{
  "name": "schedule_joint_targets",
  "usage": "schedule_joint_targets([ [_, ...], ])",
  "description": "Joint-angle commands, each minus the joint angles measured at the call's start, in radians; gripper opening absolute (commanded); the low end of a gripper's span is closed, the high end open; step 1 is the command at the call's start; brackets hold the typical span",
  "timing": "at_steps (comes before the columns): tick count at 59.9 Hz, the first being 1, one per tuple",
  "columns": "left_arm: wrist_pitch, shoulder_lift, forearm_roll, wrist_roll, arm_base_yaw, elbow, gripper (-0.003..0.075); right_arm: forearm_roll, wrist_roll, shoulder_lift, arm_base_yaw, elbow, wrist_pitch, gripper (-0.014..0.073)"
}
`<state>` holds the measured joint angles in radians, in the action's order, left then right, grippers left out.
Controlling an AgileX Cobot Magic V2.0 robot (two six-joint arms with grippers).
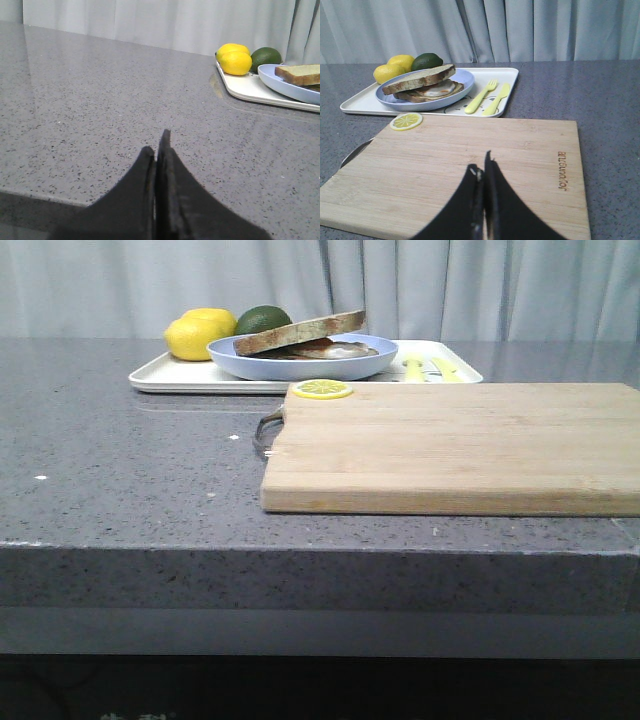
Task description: Place bread and move sandwich to tray
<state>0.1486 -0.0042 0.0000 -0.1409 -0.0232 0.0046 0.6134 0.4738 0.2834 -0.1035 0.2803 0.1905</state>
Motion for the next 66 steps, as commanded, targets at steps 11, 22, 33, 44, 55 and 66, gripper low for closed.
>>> schedule_joint_targets([
  [11,-0.086,-0.023,-0.01,-0.011,-0.001,0.001,-0.002,0.008,0.007,0.008,-0.002,0.027,-0.062,-0.0069],
  [22,-0.086,-0.023,-0.01,-0.011,-0.001,0.001,-0.002,0.008,0.007,0.008,-0.002,0.027,-0.062,-0.0069],
  [33,-0.086,-0.023,-0.01,-0.011,0.002,0.001,-0.002,0.008,0.007,0.008,-0.002,0.027,-0.062,-0.0069],
  [44,-0.086,-0.023,-0.01,-0.011,0.002,0.001,-0.002,0.007,0.007,0.008,-0.002,0.027,-0.072,-0.0069],
  [55,-0.086,-0.023,-0.01,-0.011,0.002,0.001,-0.002,-0.02,-0.001,0.008,-0.002,0.024,-0.124,-0.0069],
  [66,-0.086,-0.023,-0.01,-0.011,0.002,0.001,-0.002,-0.391,-0.332,0.008,-0.002,0.024,-0.122,-0.0069],
])
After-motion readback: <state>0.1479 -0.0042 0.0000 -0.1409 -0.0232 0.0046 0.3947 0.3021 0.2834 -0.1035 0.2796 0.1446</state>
